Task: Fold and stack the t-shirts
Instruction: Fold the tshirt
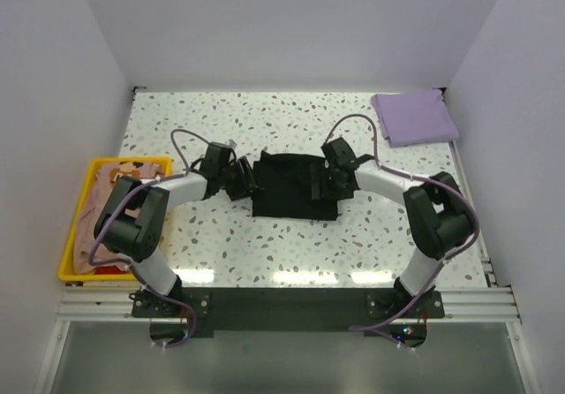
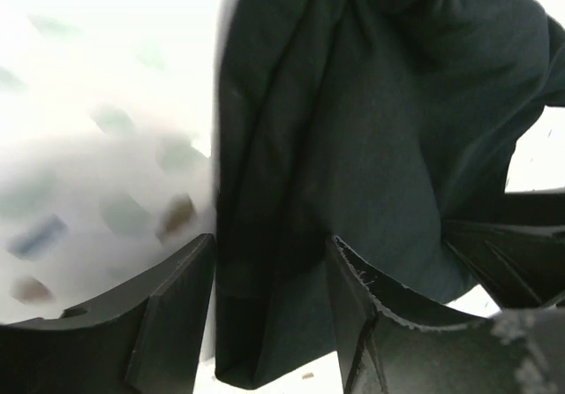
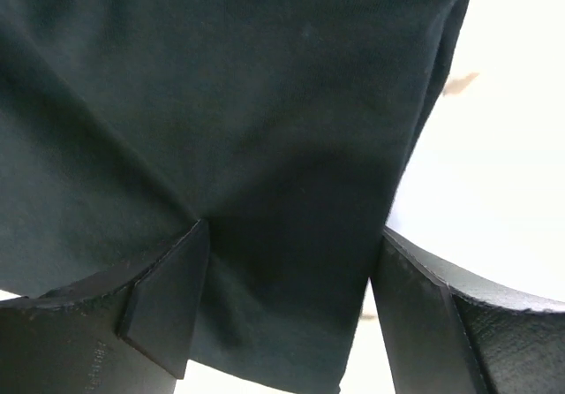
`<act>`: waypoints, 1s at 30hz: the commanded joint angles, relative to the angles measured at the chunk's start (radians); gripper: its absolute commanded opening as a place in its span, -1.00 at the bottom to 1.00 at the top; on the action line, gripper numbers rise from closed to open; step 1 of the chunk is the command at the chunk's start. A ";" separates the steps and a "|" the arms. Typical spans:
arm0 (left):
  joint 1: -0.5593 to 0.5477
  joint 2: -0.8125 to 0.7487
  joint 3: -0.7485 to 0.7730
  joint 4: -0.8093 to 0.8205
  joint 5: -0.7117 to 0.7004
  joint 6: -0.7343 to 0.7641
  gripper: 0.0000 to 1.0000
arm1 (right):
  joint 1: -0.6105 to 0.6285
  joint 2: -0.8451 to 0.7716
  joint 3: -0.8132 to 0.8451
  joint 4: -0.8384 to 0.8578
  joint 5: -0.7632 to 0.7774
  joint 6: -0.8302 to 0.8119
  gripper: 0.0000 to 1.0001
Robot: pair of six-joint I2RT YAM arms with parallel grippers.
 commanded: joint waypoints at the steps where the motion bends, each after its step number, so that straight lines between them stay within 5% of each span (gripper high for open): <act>1: -0.073 -0.091 -0.071 0.047 0.002 -0.034 0.11 | 0.004 -0.105 -0.120 0.001 -0.038 0.041 0.47; 7: -0.122 -0.311 -0.177 -0.073 -0.030 -0.034 0.04 | 0.024 -0.364 -0.278 -0.023 -0.055 0.097 0.49; 13: -0.122 -0.333 0.038 -0.235 -0.127 0.142 0.02 | 0.015 -0.498 -0.190 -0.102 0.130 0.086 0.73; 17: -0.120 -0.174 0.203 -0.302 -0.179 0.237 -0.10 | -0.086 -0.423 -0.102 -0.065 0.129 0.062 0.71; 21: -0.120 -0.056 0.342 -0.348 -0.225 0.288 -0.17 | -0.125 -0.285 0.005 -0.002 0.094 0.040 0.47; 30: -0.120 0.089 0.470 -0.368 -0.233 0.334 -0.18 | -0.128 -0.099 0.102 0.024 0.063 0.052 0.29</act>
